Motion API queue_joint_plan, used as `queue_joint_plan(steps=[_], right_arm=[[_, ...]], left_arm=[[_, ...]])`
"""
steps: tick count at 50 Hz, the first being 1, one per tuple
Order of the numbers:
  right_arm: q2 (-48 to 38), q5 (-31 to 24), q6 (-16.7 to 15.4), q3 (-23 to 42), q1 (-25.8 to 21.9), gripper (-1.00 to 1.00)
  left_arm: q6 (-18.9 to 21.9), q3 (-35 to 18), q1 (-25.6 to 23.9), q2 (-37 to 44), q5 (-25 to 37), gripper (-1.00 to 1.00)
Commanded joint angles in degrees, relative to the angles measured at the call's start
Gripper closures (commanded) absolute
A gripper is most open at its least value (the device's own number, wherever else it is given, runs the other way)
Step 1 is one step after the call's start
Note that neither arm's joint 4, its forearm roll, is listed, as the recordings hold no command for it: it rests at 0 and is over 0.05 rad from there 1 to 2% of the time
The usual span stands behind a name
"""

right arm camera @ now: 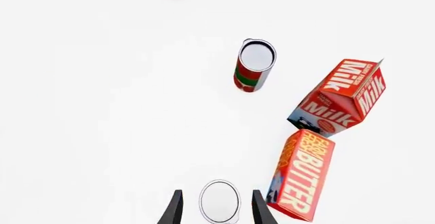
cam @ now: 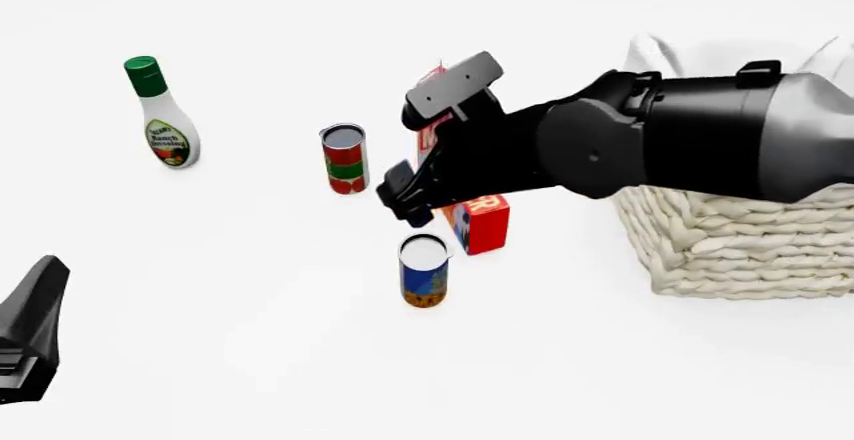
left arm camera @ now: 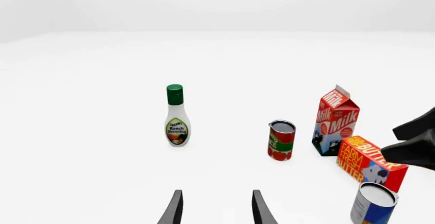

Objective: Pick the alphabet soup and place it in the basket.

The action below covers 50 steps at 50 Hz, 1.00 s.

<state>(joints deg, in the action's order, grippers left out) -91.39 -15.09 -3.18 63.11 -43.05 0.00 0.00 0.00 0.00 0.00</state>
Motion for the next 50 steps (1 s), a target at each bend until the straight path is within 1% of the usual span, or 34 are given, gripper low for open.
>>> queue_joint_plan(steps=[1,8,9,10,11,12,14,30,34,40,44,50], right_arm=[[-1.9,1.7,1.1,-0.4,-0.1,-1.0],[-3.1,3.2,1.0,-1.0,0.2,-1.0],[-3.3,3.2,1.3,-1.1,0.1,-1.0],[-4.0,2.7,3.7,-0.7,0.0,-1.0],[-4.0,2.6,3.7,-0.7,0.0,-1.0],[-3.7,3.0,2.0,-1.0,0.0,-1.0],[-3.5,2.9,1.7,-1.3,-0.6,-1.0],[-5.8,4.8,0.9,-2.2,-0.3,-1.0],[-6.4,4.8,0.8,-2.2,0.2,-1.0],[-6.6,4.8,-0.2,-2.3,1.2,-1.0],[-6.6,4.8,0.1,-2.1,1.3,-1.0],[-7.6,6.1,-0.6,-2.5,1.8,-1.0]], left_arm=[[0.0,0.0,0.0,0.0,0.0,-1.0],[0.0,0.0,0.0,0.0,0.0,-1.0],[0.0,0.0,0.0,0.0,0.0,-1.0],[0.0,0.0,0.0,0.0,0.0,-1.0],[0.0,0.0,0.0,0.0,0.0,-1.0],[0.0,0.0,0.0,0.0,0.0,-1.0],[0.0,0.0,0.0,0.0,0.0,-1.0],[0.0,0.0,0.0,0.0,0.0,-1.0],[0.0,0.0,0.0,0.0,0.0,-1.0],[0.0,0.0,0.0,0.0,0.0,-1.0],[0.0,0.0,0.0,0.0,0.0,-1.0],[0.0,0.0,0.0,0.0,0.0,-1.0]])
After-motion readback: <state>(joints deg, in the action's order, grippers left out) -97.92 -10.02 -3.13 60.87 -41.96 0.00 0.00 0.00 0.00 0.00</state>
